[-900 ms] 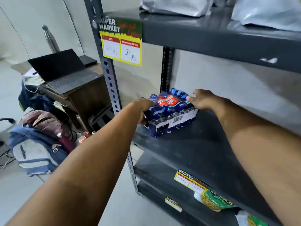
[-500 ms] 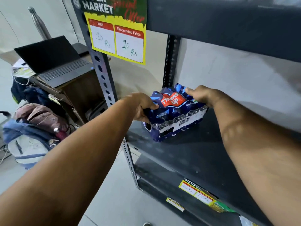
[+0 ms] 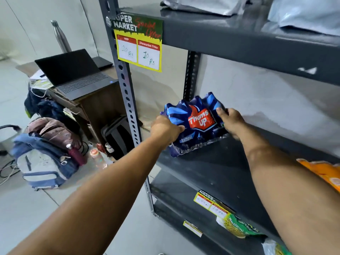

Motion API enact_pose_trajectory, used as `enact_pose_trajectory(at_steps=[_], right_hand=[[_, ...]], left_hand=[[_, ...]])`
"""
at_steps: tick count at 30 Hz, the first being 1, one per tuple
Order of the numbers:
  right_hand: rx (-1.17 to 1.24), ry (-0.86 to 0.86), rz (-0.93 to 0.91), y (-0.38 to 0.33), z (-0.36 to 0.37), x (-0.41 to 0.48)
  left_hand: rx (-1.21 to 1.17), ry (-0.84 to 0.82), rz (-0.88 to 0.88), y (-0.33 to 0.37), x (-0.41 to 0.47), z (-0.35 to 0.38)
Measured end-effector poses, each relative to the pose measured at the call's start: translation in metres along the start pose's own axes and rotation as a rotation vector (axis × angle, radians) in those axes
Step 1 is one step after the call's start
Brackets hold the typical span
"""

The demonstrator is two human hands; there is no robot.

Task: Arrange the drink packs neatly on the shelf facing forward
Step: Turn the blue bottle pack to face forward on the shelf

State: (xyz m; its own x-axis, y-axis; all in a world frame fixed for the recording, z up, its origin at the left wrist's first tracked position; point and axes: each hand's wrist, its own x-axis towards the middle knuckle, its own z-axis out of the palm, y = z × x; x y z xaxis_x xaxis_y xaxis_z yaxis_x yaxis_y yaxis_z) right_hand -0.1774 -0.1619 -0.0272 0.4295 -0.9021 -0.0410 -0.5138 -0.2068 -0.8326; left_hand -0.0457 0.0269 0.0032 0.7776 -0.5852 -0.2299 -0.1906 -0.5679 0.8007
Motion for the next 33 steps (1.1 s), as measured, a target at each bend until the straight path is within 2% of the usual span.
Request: enact_pose_trajectory(at_steps=[6,11,16,22,26,33], right_hand=[[0.254,0.052,0.045,0.029,-0.008,-0.036],[0.338,0.029,-0.007,0.048,-0.016,-0.069],[0.256,-0.053,-0.126,0.076,-0.023,-0.101],[0.208,-0.030,-0.159,0.077,-0.022,-0.114],[0.130,0.025,-0.101,0.079,-0.019,-0.122],[0.076,0.221,-0.009,0.073,0.008,-0.151]], left_hand=[[-0.016,0.050,0.161,-0.019,-0.038,0.010],[0.013,0.090,0.238,-0.034,-0.062,0.021],[0.081,0.115,0.247,-0.052,-0.078,0.038],[0.076,0.114,0.256,-0.059,-0.076,0.043],[0.101,0.068,0.307,-0.065,-0.067,0.040],[0.260,-0.130,0.459,-0.069,-0.022,-0.005]])
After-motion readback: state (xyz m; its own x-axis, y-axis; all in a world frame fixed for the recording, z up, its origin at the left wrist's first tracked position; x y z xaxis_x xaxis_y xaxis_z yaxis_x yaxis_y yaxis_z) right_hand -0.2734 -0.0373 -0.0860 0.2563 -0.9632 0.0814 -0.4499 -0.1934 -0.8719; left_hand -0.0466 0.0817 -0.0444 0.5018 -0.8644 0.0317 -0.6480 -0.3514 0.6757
